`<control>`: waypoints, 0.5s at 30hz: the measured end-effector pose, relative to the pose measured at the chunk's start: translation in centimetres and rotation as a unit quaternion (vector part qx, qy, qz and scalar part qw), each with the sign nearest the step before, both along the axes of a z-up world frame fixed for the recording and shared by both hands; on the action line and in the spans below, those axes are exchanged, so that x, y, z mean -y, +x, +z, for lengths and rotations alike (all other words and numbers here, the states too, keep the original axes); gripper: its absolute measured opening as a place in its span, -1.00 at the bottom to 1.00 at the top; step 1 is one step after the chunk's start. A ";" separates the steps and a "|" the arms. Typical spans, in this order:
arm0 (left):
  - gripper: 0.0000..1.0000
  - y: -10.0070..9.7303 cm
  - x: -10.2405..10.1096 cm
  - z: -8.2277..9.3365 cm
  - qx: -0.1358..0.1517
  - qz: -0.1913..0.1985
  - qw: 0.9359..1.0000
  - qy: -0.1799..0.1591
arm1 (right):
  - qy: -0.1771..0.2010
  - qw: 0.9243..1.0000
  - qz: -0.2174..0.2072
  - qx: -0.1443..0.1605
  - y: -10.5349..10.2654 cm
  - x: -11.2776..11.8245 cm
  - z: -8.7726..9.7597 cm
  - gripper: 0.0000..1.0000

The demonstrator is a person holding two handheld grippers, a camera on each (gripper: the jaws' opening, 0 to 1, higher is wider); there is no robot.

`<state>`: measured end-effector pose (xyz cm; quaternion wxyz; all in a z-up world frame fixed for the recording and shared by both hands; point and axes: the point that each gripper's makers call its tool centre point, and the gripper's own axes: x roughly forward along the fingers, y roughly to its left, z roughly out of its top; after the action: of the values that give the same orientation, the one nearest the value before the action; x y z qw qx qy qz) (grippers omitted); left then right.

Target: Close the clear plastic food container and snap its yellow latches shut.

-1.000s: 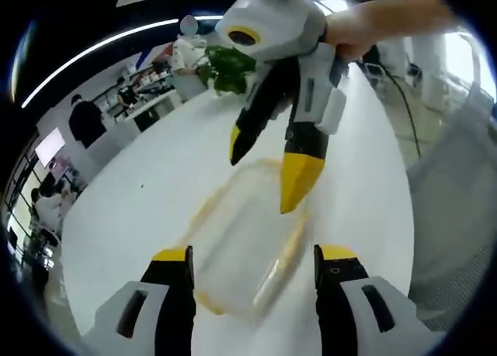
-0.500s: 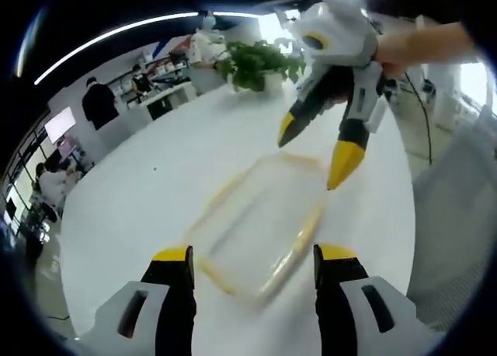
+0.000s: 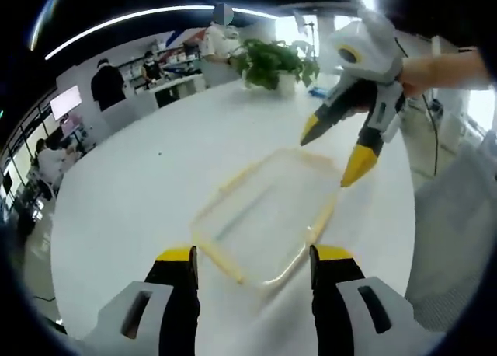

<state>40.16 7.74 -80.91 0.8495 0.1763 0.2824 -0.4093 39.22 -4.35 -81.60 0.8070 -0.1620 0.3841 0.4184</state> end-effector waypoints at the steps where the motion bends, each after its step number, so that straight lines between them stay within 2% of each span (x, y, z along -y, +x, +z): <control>1: 0.03 0.1 -0.1 -0.1 0.001 0.000 1.000 0.002 | -0.003 1.000 0.000 -0.001 0.0 0.0 -0.2 0.13; 5: 0.04 0.1 -0.1 -0.3 -0.012 0.006 1.000 -0.011 | -0.003 1.000 0.001 -0.003 0.0 -0.2 -0.4 0.10; 15: 0.00 0.4 -0.2 -0.9 -0.017 0.012 1.000 -0.006 | 0.000 1.000 0.000 0.002 0.7 -0.7 -0.6 0.10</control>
<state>40.61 7.94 -81.78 0.8505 0.1605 0.2967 -0.4037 39.94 -3.66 -82.16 0.8078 -0.1626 0.3826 0.4179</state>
